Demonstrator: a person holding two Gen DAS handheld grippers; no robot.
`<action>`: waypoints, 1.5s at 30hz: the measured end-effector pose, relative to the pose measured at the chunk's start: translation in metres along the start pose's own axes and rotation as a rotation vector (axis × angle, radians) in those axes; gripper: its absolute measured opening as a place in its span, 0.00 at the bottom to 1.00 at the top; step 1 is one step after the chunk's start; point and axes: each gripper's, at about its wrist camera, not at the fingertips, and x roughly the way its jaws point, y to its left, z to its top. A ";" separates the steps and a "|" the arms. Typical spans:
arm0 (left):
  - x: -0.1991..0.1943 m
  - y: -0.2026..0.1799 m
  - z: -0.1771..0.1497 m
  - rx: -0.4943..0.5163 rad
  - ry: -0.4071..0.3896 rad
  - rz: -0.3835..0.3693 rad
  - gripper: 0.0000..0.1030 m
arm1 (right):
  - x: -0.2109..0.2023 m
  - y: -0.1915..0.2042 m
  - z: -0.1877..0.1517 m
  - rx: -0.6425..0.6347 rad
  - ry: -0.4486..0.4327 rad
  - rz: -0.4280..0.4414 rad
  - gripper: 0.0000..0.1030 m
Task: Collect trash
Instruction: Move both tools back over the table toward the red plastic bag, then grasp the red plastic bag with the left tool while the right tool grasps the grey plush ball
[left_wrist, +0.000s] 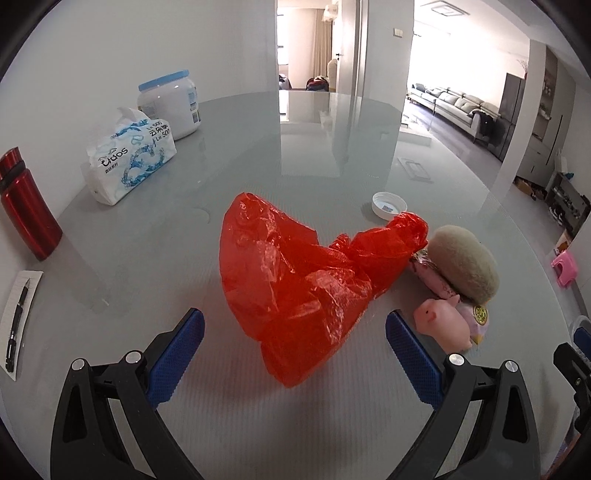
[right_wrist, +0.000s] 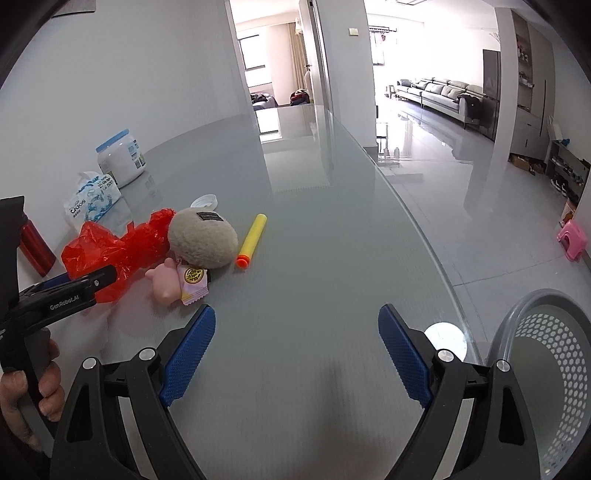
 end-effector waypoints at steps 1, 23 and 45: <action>0.004 0.000 0.002 -0.002 0.004 -0.002 0.94 | 0.001 0.000 0.001 0.002 0.001 0.001 0.83; -0.001 0.027 0.010 -0.060 0.002 0.012 0.16 | 0.039 0.050 0.042 -0.114 0.000 0.086 0.83; -0.023 0.036 0.006 -0.066 -0.023 0.025 0.16 | 0.092 0.100 0.062 -0.271 0.070 0.022 0.51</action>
